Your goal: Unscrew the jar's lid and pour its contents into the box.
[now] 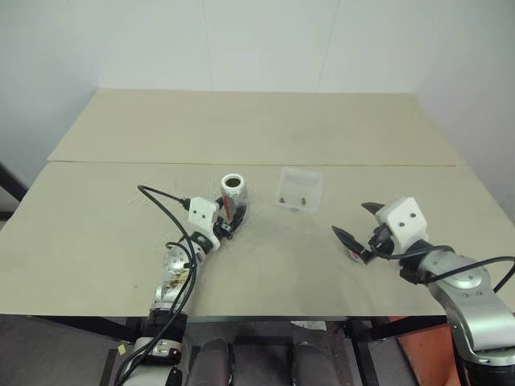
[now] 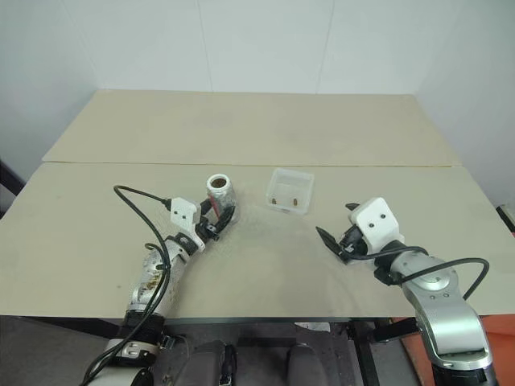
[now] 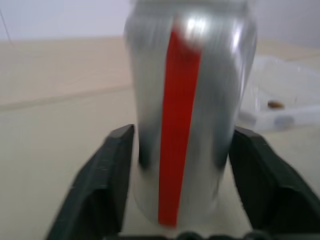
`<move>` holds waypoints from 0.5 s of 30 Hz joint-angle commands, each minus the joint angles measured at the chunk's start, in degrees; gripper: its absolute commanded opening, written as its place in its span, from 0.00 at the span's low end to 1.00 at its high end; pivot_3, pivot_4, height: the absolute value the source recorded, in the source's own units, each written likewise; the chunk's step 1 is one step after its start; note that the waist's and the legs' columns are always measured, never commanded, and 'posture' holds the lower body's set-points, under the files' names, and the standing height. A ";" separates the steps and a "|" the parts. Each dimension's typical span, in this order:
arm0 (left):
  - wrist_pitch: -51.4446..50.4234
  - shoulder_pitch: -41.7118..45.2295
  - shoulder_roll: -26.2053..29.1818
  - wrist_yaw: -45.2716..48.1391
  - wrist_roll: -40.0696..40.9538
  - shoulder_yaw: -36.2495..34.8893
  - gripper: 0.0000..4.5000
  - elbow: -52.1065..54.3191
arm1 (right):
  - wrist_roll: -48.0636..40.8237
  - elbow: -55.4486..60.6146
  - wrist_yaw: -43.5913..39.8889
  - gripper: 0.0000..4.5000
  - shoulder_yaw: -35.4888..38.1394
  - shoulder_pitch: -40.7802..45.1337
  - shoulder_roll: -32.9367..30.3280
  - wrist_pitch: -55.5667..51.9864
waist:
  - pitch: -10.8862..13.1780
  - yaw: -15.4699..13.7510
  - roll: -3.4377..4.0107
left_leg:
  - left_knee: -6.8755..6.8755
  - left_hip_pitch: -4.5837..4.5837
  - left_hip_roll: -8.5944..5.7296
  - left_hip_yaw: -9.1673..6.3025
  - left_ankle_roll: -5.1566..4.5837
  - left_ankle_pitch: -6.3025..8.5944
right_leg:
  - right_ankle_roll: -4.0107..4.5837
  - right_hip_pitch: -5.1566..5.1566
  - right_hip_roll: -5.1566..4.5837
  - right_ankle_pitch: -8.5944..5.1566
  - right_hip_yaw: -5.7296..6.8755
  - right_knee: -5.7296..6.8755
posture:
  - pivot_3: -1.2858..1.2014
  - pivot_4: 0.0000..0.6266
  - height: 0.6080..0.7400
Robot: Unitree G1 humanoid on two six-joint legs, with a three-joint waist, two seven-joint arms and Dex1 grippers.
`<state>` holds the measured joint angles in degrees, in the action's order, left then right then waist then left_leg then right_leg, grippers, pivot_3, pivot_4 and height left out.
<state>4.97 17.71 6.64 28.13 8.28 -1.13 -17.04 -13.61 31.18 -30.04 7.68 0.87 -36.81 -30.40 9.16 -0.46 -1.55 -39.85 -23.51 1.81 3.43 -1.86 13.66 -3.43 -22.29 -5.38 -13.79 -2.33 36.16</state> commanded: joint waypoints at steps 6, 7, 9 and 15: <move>-1.43 -3.44 0.86 0.51 1.36 0.91 1.00 5.77 | 0.30 2.21 -0.19 1.00 1.45 0.08 -0.76 1.14 | 0.00 0.22 0.00 | 0.02 0.01 0.02 0.01 0.00 0.01 | 0.00 0.00 0.00 0.00 -0.01 -0.02 | 0.52 0.24 1.00; -2.11 -4.30 1.18 0.39 1.55 0.87 1.00 7.14 | 0.33 2.12 -0.23 1.00 1.41 0.11 -0.78 1.20 | 0.00 0.29 0.00 | 0.04 0.01 0.02 0.01 0.00 0.01 | 0.00 -0.01 0.00 0.00 -0.02 -0.03 | 0.52 0.24 1.00; -4.09 -6.94 2.64 0.81 2.14 0.69 1.00 11.45 | 0.39 1.81 -0.43 1.00 1.24 0.29 -0.91 1.34 | 0.00 0.53 0.00 | 0.06 0.01 0.03 0.01 0.00 0.01 | 0.01 -0.01 0.00 0.00 -0.02 -0.04 | 0.52 0.24 1.00; -11.08 -17.83 11.46 5.87 7.60 -2.28 1.00 29.68 | 0.59 1.17 -1.71 1.00 1.26 0.25 -1.80 2.13 | 0.00 1.42 0.00 | 0.15 0.02 0.12 0.02 0.00 0.02 | 0.06 -0.08 0.00 -0.03 -0.09 -0.03 | 0.52 0.24 1.00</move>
<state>-4.94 0.97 16.27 31.80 12.91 -1.68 5.99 -13.10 31.03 -31.25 7.59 0.85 -37.77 -30.32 9.16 0.96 -1.55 -39.70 -23.49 1.94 3.45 -1.86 13.68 -3.36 -22.38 -5.39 -13.83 -2.42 36.16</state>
